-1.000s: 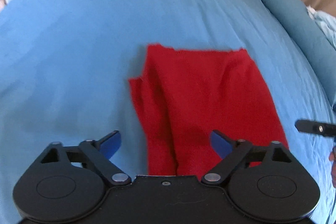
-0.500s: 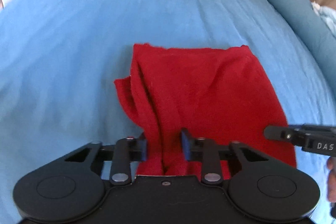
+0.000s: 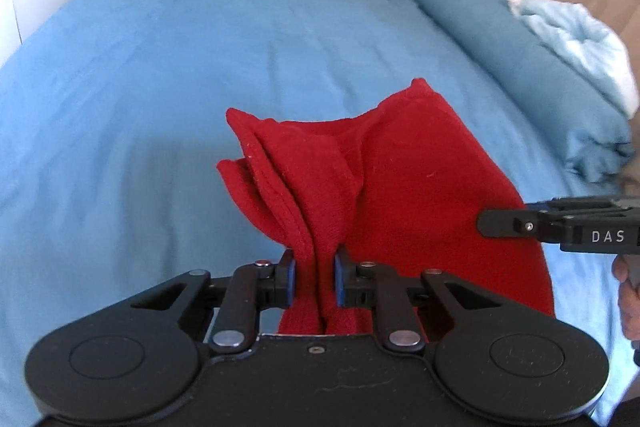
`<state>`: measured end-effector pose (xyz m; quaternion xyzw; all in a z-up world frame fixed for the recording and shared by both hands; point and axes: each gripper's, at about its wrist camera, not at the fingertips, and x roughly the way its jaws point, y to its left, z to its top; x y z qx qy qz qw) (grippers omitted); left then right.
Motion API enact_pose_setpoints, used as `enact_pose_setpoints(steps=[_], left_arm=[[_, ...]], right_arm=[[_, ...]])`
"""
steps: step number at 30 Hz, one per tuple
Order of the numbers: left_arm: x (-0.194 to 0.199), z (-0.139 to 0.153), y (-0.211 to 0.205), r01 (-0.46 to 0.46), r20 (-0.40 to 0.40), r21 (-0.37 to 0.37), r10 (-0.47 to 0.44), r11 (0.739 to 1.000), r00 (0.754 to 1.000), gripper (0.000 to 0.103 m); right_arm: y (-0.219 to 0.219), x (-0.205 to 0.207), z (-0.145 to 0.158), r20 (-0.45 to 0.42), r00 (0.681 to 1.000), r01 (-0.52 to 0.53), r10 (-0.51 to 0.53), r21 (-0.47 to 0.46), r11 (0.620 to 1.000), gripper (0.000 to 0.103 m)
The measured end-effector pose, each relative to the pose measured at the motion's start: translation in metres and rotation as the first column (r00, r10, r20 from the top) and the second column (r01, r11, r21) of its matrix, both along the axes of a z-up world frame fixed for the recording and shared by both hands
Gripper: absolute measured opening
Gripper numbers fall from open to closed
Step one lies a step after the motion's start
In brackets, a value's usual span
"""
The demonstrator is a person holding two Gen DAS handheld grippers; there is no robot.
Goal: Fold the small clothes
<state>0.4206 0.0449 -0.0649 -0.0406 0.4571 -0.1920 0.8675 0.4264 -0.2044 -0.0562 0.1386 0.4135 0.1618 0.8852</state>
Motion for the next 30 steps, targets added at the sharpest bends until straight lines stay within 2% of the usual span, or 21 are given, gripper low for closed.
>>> enact_pose_setpoints(steps=[4, 8, 13, 17, 20, 23, 25, 27, 30], left_arm=[[-0.040, -0.007, -0.021, 0.004, -0.031, -0.023, -0.005, 1.000, 0.999, 0.019], [-0.055, -0.038, -0.044, -0.006, -0.109, -0.042, 0.002, 0.999, 0.994, 0.019], [-0.070, -0.062, -0.060, -0.015, -0.084, 0.030, 0.017, 0.999, 0.996, 0.019], [-0.071, -0.069, -0.062, -0.004, -0.067, 0.060, 0.008, 0.998, 0.998, 0.020], [-0.071, -0.071, -0.070, 0.014, -0.057, 0.088, -0.009, 0.996, 0.998, 0.023], [-0.074, -0.061, -0.067, 0.005, -0.029, 0.126, -0.002, 0.992, 1.000, 0.047], [-0.080, -0.054, -0.066, -0.011, 0.032, 0.164, 0.006, 0.986, 0.999, 0.079], [-0.082, -0.049, -0.064, -0.036, 0.078, 0.188, 0.021, 0.981, 0.997, 0.084], [-0.080, -0.059, -0.055, -0.062, 0.065, 0.204, 0.050, 0.977, 0.997, 0.084]], right_arm=[[-0.023, -0.049, -0.001, -0.030, 0.999, 0.024, -0.025, -0.015, 1.000, 0.037], [-0.040, -0.080, -0.031, -0.082, 0.995, 0.058, -0.061, -0.033, 0.998, 0.037], [-0.058, -0.099, -0.074, -0.104, 0.989, 0.103, -0.106, -0.025, 0.994, 0.037], [-0.074, -0.104, -0.095, -0.122, 0.983, 0.141, -0.138, 0.020, 0.990, 0.038], [-0.075, -0.105, -0.100, -0.118, 0.985, 0.131, -0.129, 0.010, 0.991, 0.041], [-0.069, -0.106, -0.087, -0.096, 0.987, 0.131, -0.132, -0.009, 0.991, 0.055], [-0.069, -0.112, -0.076, -0.060, 0.989, 0.135, -0.136, -0.026, 0.991, 0.082], [-0.069, -0.118, -0.069, -0.030, 0.989, 0.142, -0.144, -0.054, 0.988, 0.087], [-0.072, -0.119, -0.075, -0.031, 0.986, 0.158, -0.162, -0.104, 0.982, 0.087]])
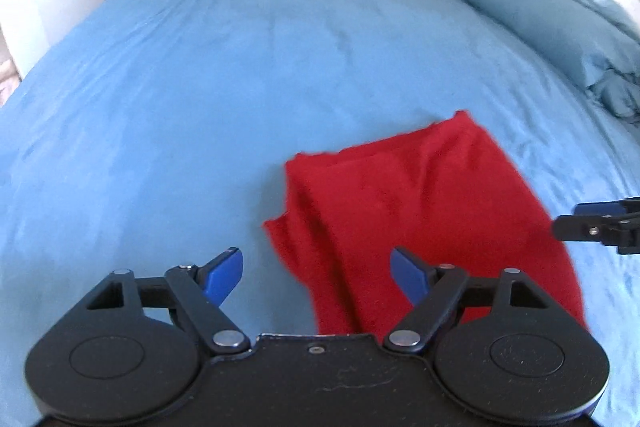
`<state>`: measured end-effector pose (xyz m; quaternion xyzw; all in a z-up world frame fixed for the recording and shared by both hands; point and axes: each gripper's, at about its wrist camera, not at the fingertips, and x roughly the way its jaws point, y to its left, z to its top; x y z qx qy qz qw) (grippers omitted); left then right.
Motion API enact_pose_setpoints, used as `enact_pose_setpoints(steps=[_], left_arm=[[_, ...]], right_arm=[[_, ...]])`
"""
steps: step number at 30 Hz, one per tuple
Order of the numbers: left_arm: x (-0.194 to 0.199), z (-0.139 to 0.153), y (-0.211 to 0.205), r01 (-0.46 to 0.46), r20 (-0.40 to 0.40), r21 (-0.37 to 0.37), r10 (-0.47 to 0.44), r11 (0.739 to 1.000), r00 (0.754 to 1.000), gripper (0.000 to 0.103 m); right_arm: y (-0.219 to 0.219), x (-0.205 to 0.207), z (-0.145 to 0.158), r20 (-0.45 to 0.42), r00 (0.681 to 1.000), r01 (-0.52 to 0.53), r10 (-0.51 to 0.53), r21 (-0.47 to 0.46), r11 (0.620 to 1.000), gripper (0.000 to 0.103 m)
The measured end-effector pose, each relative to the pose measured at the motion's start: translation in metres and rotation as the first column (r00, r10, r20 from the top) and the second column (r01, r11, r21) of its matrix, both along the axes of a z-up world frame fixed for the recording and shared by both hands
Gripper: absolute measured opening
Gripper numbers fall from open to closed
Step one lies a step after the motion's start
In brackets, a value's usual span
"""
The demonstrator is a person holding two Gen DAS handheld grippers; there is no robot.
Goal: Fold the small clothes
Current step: 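Open the left gripper and lift both grippers away from the sweater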
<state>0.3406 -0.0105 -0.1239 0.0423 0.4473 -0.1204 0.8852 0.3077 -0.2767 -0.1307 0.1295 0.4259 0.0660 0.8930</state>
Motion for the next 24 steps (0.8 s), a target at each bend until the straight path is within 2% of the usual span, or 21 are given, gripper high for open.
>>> enact_pose_setpoints(steps=[5, 9, 12, 15, 17, 20, 21, 22, 24], left_arm=[[-0.007, -0.032, 0.012, -0.036, 0.010, 0.014, 0.036, 0.999, 0.999, 0.085], [-0.016, -0.061, 0.021, -0.061, 0.060, -0.056, 0.064, 0.997, 0.996, 0.086], [-0.023, -0.066, 0.025, -0.062, 0.125, -0.083, 0.072, 0.995, 0.990, 0.086], [-0.034, -0.064, 0.022, -0.047, 0.189, -0.064, 0.058, 0.997, 0.980, 0.084], [-0.039, -0.057, 0.022, -0.048, 0.204, -0.061, 0.060, 0.997, 0.977, 0.082], [-0.054, -0.029, 0.026, -0.086, 0.230, -0.057, 0.097, 0.995, 0.968, 0.084], [-0.063, -0.013, 0.028, -0.097, 0.248, -0.066, 0.110, 0.993, 0.963, 0.087], [-0.070, 0.001, 0.029, -0.105, 0.261, -0.069, 0.119, 0.992, 0.958, 0.093], [-0.091, 0.034, 0.031, -0.128, 0.295, -0.074, 0.144, 0.989, 0.945, 0.101]], right_arm=[[-0.012, -0.002, -0.031, 0.009, 1.000, 0.011, -0.011, -0.019, 1.000, 0.085], [-0.015, -0.009, -0.054, 0.081, 0.996, -0.027, 0.030, -0.047, 0.999, 0.088], [-0.021, -0.016, -0.064, 0.142, 0.989, -0.028, 0.033, -0.033, 0.999, 0.091], [-0.022, -0.024, -0.066, 0.191, 0.981, -0.021, 0.026, -0.026, 0.999, 0.091], [-0.020, -0.033, -0.059, 0.223, 0.975, -0.006, 0.014, -0.035, 0.999, 0.091], [-0.019, -0.052, -0.033, 0.260, 0.965, 0.032, -0.028, -0.013, 0.999, 0.092], [-0.018, -0.061, -0.021, 0.271, 0.962, 0.030, -0.030, 0.004, 1.000, 0.095], [-0.017, -0.073, -0.005, 0.287, 0.957, 0.030, -0.033, 0.014, 0.999, 0.101], [-0.013, -0.095, 0.025, 0.313, 0.948, 0.051, -0.049, 0.003, 0.999, 0.103]])
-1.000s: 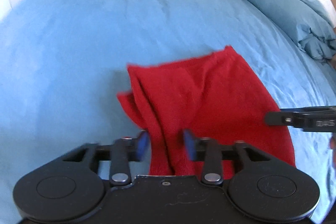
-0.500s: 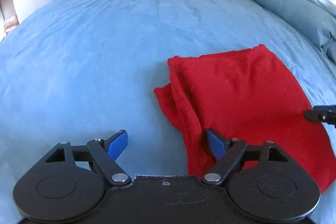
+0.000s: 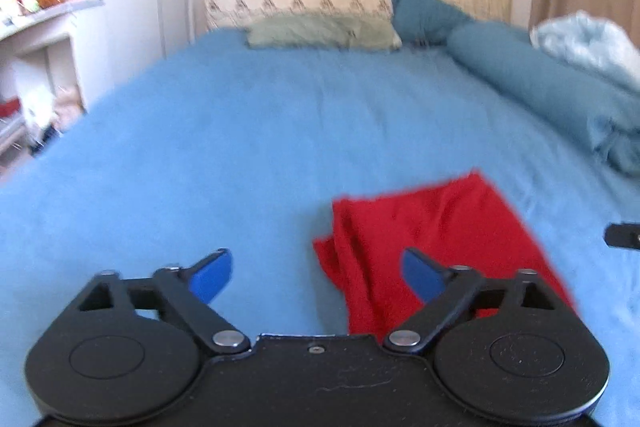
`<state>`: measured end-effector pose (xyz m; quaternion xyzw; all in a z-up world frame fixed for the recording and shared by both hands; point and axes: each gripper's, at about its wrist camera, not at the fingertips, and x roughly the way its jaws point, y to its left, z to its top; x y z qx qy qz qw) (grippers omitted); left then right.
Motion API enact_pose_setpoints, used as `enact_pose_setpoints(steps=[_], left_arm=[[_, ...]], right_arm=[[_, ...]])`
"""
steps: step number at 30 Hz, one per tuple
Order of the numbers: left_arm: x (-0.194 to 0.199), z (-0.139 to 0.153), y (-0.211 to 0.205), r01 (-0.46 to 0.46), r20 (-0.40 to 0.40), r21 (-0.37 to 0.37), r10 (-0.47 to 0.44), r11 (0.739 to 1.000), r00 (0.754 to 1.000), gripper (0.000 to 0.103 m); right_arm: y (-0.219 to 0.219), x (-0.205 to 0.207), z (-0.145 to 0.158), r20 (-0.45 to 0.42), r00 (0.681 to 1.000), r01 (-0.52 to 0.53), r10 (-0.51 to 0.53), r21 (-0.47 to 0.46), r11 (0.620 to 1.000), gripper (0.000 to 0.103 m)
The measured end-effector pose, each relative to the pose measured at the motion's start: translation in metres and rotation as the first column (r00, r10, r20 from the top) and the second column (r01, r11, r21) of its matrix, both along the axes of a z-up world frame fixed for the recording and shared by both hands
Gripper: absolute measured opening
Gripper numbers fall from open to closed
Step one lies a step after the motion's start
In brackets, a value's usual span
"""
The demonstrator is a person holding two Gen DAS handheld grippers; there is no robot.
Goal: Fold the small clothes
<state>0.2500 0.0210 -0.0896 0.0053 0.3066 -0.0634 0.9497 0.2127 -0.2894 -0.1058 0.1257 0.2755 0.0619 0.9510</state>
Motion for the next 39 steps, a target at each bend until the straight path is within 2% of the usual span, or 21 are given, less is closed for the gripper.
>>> enact_pose_setpoints(steps=[3, 7, 10, 13, 16, 19, 25, 30, 39], left_arm=[[-0.034, 0.050, -0.002, -0.031, 0.048, 0.020, 0.030, 0.999, 0.998, 0.103], [-0.080, 0.103, -0.016, -0.083, 0.083, 0.103, 0.075, 0.991, 0.994, 0.103], [-0.116, 0.126, -0.021, -0.106, 0.115, 0.127, 0.091, 0.986, 0.989, 0.103], [-0.150, 0.137, -0.023, -0.115, 0.101, 0.116, 0.104, 0.987, 0.990, 0.103], [-0.177, 0.136, -0.029, -0.099, 0.091, 0.105, 0.090, 0.990, 0.992, 0.103], [-0.200, 0.128, -0.036, -0.089, 0.059, 0.132, 0.082, 0.987, 0.995, 0.103], [-0.239, 0.103, -0.032, -0.093, -0.013, 0.125, 0.095, 0.988, 0.995, 0.103], [-0.257, 0.094, -0.033, -0.090, -0.035, 0.107, 0.094, 0.990, 0.995, 0.103], [-0.267, 0.099, -0.038, -0.075, -0.002, 0.108, 0.075, 0.991, 0.997, 0.103]], right_arm=[[0.007, -0.037, 0.049, 0.038, 0.999, 0.036, -0.035, -0.026, 0.999, 0.103], [0.021, -0.084, 0.098, 0.044, 0.994, 0.105, -0.101, -0.099, 0.990, 0.103], [0.031, -0.127, 0.123, 0.057, 0.991, 0.128, -0.121, -0.134, 0.983, 0.103], [0.041, -0.167, 0.136, 0.043, 0.989, 0.148, -0.143, -0.180, 0.972, 0.103], [0.051, -0.199, 0.138, 0.017, 0.987, 0.161, -0.161, -0.229, 0.960, 0.103], [0.059, -0.228, 0.136, -0.014, 0.985, 0.166, -0.175, -0.251, 0.954, 0.103], [0.076, -0.264, 0.118, -0.062, 0.981, 0.159, -0.183, -0.274, 0.948, 0.103], [0.085, -0.279, 0.105, -0.106, 0.978, 0.150, -0.182, -0.258, 0.955, 0.103], [0.089, -0.284, 0.103, -0.116, 0.974, 0.159, -0.193, -0.252, 0.955, 0.103]])
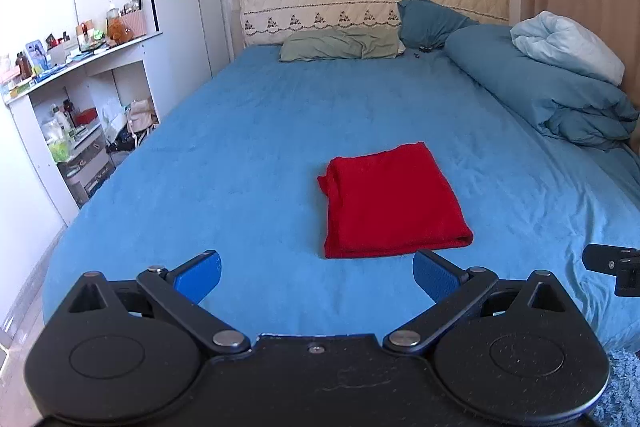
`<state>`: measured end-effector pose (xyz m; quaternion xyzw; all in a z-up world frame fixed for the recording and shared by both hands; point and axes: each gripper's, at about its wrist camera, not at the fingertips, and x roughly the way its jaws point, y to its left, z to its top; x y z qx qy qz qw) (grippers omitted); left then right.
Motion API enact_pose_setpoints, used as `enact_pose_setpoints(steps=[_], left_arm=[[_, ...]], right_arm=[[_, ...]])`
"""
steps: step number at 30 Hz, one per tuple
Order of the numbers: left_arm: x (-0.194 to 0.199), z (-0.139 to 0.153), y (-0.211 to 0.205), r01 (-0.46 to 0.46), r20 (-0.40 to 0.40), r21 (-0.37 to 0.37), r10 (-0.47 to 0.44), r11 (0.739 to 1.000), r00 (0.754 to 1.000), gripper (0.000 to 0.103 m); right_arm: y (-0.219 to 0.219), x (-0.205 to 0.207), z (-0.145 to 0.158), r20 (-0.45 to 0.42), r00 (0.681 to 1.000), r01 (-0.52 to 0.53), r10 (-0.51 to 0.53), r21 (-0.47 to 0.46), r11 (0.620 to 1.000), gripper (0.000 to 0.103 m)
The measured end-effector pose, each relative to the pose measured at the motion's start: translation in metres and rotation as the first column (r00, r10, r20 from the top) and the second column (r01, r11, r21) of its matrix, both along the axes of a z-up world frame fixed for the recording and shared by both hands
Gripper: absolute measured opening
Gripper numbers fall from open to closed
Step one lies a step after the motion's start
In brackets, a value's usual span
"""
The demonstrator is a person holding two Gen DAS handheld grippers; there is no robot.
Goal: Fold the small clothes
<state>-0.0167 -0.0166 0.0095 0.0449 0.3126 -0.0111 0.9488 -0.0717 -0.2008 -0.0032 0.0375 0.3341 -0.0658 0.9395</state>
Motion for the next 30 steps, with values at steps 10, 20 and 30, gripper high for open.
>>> enact_pose_setpoints(steps=[10, 20, 30], left_arm=[[-0.0019, 0.0003, -0.0024, 0.001, 0.007, 0.003, -0.001, 1.000, 1.000, 0.103], [-0.0064, 0.0048, -0.0005, -0.008, 0.032, 0.000, 0.008, 1.000, 0.999, 0.103], [-0.0085, 0.0071, 0.0025, -0.015, 0.038, -0.004, 0.015, 1.000, 0.999, 0.103]], right_arm=[[-0.0045, -0.0007, 0.0010, 0.000, 1.000, 0.002, -0.002, -0.008, 1.000, 0.103], [-0.0011, -0.0026, 0.0016, 0.003, 1.000, 0.008, -0.008, -0.006, 1.000, 0.103], [0.0017, -0.0032, 0.0014, -0.002, 1.000, 0.011, -0.011, -0.002, 1.000, 0.103]])
